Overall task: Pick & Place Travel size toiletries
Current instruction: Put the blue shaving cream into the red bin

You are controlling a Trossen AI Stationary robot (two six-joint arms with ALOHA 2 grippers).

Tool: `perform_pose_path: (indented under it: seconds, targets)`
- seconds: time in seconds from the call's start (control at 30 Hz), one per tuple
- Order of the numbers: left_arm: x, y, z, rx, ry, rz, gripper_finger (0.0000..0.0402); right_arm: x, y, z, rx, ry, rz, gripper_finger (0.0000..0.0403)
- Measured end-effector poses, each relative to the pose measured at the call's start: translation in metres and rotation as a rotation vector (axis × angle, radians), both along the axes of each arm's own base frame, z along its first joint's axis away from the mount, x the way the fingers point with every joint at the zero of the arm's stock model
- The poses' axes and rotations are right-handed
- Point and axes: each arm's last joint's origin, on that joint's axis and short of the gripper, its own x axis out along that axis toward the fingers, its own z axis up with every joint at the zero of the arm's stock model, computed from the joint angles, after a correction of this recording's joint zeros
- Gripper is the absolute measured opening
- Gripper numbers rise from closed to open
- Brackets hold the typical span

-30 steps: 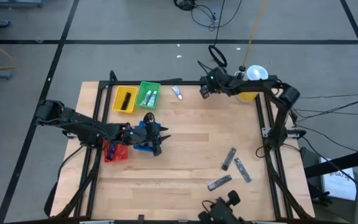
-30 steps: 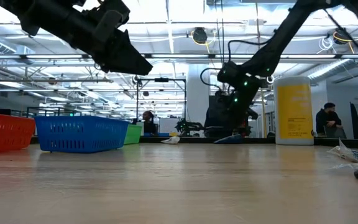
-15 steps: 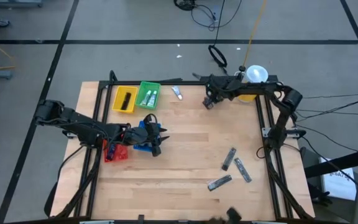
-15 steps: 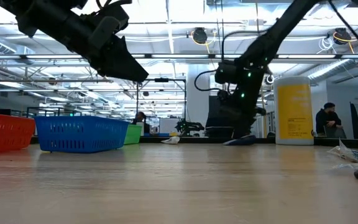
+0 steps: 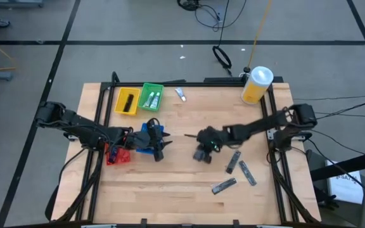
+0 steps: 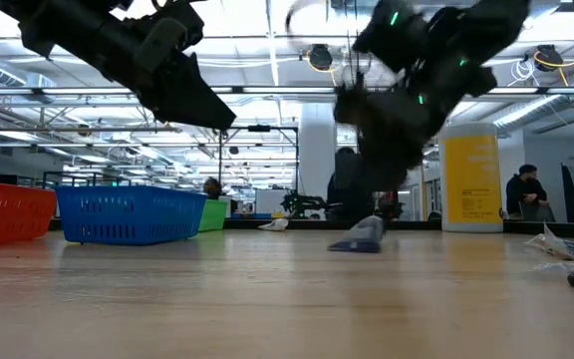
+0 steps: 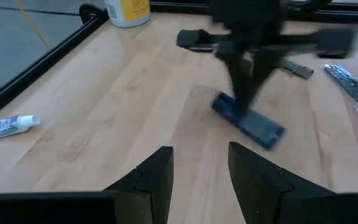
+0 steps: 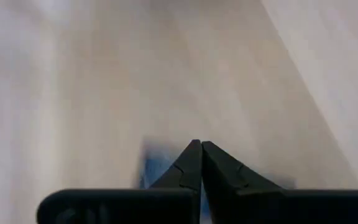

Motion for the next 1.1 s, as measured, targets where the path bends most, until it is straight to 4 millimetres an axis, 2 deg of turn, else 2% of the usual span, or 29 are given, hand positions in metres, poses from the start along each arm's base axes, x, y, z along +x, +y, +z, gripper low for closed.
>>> perform_pose_path:
  seconds: [0.1,0.2,0.33,0.5,0.63,0.73,0.83,1.1]
  targets:
    - [0.000,-0.002,0.001,-0.005,-0.008,-0.004,0.0152,0.000,0.022,0.007,-0.034,-0.141,0.070,0.0010]
    - [0.000,-0.002,0.001,-0.012,-0.015,-0.001,0.0152,0.000,0.028,0.006,-0.043,-0.150,0.105,0.0042]
    - [0.001,-0.002,0.003,-0.017,-0.037,-0.001,0.0152,0.002,0.017,0.009,-0.096,-0.164,0.182,0.0121]
    - [0.002,-0.002,0.004,-0.019,-0.051,0.000,0.0152,-0.003,-0.007,0.001,-0.079,-0.088,0.379,0.0227]
    - [0.002,-0.002,0.004,-0.008,-0.049,-0.005,0.0152,-0.008,-0.014,-0.009,-0.202,-0.033,0.562,0.0282]
    - [0.002,-0.002,0.004,-0.005,-0.049,-0.006,0.0152,-0.010,-0.010,-0.018,-0.299,-0.024,0.692,0.0295]
    - [0.002,-0.001,0.004,-0.001,-0.043,-0.008,0.0152,-0.009,-0.005,-0.026,-0.345,-0.025,0.761,0.0291]
    - [0.004,-0.002,-0.005,0.005,-0.005,-0.009,0.0152,-0.010,0.013,-0.036,-0.232,0.058,0.625,0.0233]
